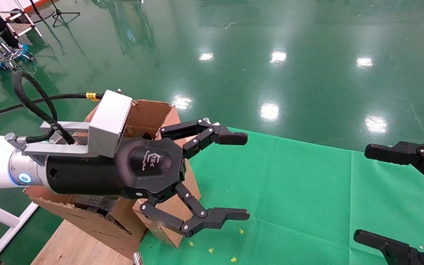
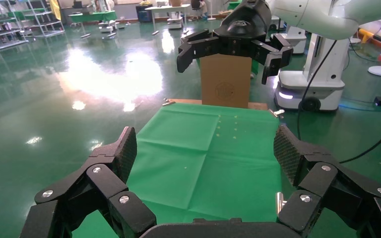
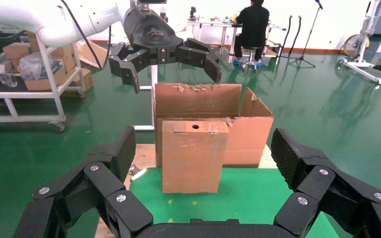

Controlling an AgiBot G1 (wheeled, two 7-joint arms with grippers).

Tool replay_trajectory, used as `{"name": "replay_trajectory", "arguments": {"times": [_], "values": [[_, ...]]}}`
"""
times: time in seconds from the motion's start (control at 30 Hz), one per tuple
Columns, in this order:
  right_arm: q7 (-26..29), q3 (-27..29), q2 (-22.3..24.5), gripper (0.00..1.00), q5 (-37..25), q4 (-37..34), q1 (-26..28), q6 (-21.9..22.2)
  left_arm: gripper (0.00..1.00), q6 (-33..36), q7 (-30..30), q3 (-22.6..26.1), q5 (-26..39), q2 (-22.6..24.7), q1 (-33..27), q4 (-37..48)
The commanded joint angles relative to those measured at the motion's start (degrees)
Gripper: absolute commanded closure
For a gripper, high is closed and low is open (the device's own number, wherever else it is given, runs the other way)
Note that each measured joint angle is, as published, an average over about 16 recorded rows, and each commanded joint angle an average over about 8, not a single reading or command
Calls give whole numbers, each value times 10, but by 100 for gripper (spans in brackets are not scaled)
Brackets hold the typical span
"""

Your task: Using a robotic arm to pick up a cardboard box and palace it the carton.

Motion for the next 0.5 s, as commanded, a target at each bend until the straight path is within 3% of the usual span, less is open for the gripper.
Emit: {"name": "replay_trajectory", "arguments": {"times": [0.03, 0.43, 0.5], "values": [[0, 0, 0, 0, 0, 0, 0, 0, 0, 0, 0, 0, 0, 0, 0, 0], [0, 0, 0, 0, 0, 0, 0, 0, 0, 0, 0, 0, 0, 0, 0, 0], [0, 0, 0, 15, 0, 0, 0, 0, 0, 0, 0, 0, 0, 0, 0, 0]]}}
